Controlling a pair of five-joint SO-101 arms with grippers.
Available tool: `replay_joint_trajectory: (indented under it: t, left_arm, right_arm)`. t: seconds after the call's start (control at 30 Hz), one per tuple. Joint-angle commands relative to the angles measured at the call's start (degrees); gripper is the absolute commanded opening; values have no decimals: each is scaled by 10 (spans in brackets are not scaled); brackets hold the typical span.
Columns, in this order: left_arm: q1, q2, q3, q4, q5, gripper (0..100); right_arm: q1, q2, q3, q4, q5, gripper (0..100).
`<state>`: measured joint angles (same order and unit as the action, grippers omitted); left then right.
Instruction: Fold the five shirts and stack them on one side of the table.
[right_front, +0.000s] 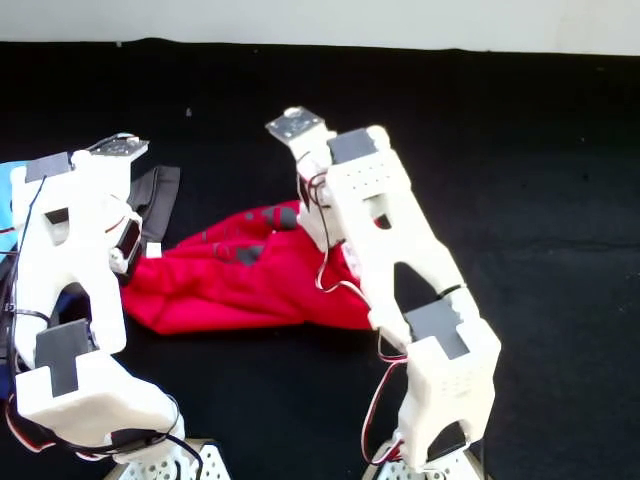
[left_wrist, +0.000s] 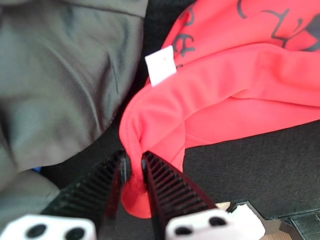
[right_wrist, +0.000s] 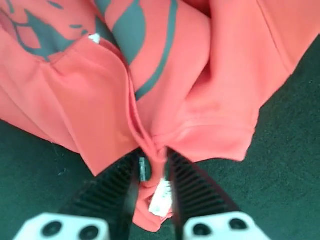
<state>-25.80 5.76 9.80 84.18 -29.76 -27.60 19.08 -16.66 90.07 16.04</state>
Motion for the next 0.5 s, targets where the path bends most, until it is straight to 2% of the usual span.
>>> replay_joint_trajectory:
  t: [0.0, 0.13, 0.47]
  left_arm:
    - [0, -2, -4, 0, 4, 10]
    - [0, -2, -5, 0, 4, 10]
    - [-3, -2, -4, 0, 4, 10]
  right_arm:
    - [-12, -1, -22, 7, 5, 118]
    - [-35, -5, -21, 9, 5, 74]
    - [-56, -6, -25, 9, 5, 74]
